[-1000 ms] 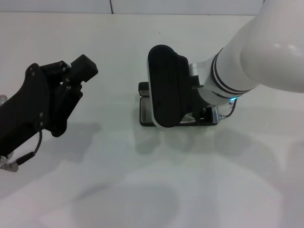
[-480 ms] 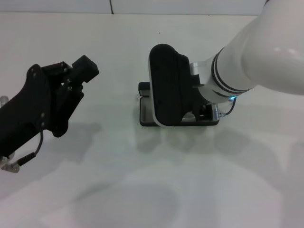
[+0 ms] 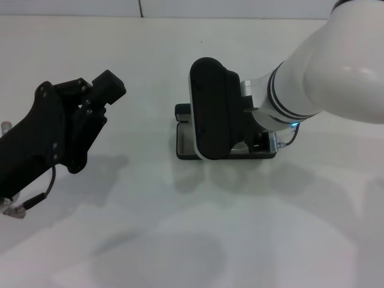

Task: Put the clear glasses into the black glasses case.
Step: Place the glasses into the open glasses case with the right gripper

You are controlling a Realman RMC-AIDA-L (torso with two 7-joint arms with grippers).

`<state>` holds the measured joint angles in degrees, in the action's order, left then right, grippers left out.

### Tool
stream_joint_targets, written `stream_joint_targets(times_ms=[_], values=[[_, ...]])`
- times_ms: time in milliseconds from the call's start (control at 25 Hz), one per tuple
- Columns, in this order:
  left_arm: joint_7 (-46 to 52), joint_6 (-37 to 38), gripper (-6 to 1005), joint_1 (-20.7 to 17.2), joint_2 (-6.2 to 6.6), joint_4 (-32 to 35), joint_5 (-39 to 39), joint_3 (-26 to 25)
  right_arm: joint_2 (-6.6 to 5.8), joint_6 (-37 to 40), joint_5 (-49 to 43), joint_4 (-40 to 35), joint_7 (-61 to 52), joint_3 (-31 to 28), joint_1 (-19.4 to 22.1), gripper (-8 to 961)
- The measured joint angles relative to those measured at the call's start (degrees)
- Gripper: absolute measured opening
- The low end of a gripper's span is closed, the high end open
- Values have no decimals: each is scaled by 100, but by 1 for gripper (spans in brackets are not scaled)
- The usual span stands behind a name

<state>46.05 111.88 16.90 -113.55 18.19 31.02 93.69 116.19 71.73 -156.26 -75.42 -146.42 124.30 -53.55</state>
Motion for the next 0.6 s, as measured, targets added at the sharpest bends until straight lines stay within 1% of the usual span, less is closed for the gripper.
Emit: stream_joint_targets(times_ms=[600], values=[[0,-5,33,-20,-6,0,0,0,0,20,4,-43,-3,54,9,113]])
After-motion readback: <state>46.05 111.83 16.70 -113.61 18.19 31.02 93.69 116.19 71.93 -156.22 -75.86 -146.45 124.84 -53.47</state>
